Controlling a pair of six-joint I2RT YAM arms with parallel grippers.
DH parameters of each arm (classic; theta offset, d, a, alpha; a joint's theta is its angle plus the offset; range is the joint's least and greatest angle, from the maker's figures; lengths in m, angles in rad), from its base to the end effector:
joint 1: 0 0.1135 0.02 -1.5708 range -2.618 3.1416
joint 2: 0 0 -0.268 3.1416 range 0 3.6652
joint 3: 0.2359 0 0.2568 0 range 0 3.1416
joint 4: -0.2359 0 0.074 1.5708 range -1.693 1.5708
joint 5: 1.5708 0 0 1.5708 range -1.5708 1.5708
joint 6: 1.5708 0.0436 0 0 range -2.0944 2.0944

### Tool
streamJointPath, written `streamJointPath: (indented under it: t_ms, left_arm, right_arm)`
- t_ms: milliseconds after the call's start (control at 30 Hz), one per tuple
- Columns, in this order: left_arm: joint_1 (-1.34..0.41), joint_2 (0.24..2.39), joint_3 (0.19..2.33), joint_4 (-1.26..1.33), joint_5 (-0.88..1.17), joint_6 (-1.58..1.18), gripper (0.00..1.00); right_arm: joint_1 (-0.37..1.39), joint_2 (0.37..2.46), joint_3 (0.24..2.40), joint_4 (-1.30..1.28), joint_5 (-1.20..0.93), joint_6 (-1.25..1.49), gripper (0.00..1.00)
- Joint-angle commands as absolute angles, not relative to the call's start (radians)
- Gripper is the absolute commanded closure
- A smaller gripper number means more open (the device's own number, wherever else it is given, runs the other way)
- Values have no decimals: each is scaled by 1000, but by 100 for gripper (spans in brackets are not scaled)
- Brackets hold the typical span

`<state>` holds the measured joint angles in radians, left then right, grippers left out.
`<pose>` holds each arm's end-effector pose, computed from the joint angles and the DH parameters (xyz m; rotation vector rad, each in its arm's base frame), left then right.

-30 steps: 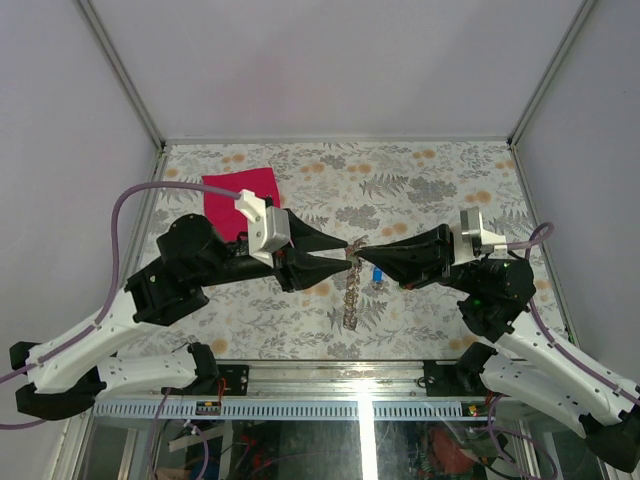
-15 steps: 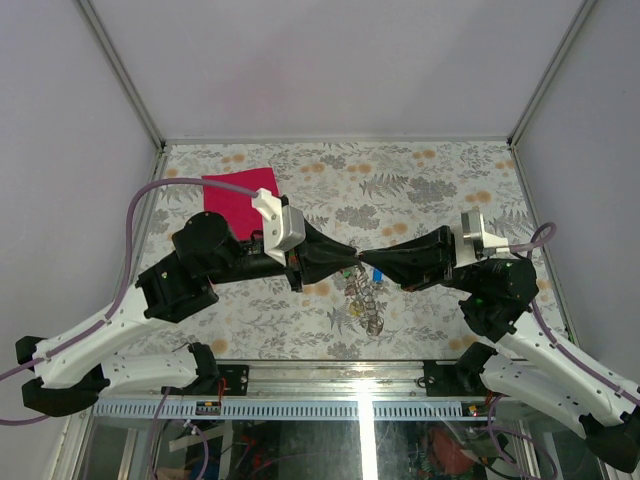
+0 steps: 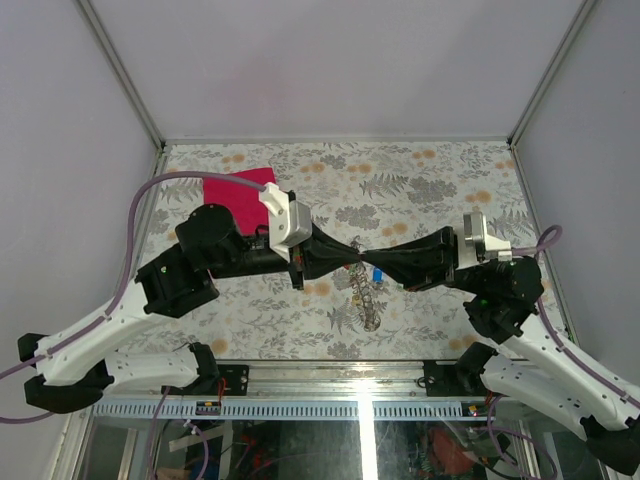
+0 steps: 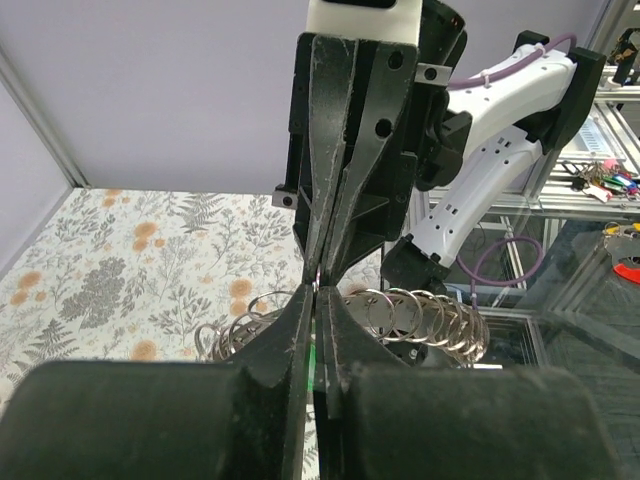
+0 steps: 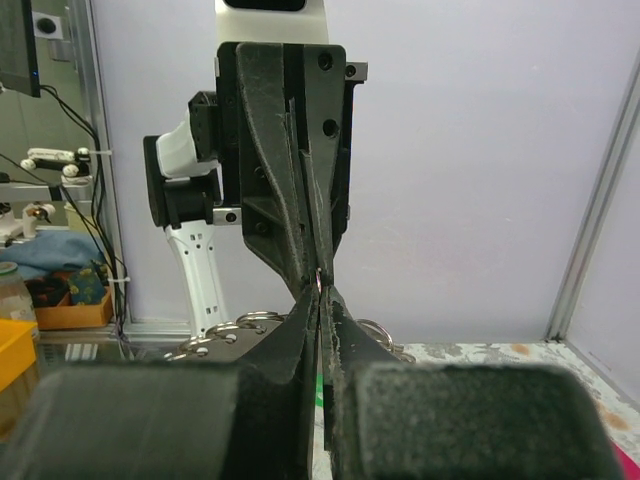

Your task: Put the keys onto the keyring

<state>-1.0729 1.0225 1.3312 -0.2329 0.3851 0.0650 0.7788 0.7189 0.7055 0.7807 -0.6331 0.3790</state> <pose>0.0878 -0.1959 0.4839 1.1225 1.1431 -1.0844 0.0868 0.1219 0.4224 -0.8006 0.6938 1.3105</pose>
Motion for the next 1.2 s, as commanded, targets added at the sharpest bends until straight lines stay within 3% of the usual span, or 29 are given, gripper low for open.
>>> streamJointPath:
  t_ms: [0, 333, 833, 1067, 1167]
  left_arm:
    - [-1076, 1065, 1416, -362, 399, 99, 100]
    - [-1076, 1129, 1558, -645, 423, 154, 100]
    - [-1078, 1346, 1842, -1057, 456, 280, 100]
    - [-1095, 1385, 1891, -1117, 427, 300, 100]
    - [-1105, 1402, 1908, -1142, 406, 305, 100]
  right_arm:
    - [782, 675, 803, 664, -645, 257, 99]
    - [782, 627, 905, 135, -641, -87, 73]
    - [782, 703, 905, 20, -788, -135, 63]
    - [782, 722, 895, 25, -816, -139, 65]
    - [782, 732, 894, 34, -831, -131, 70]
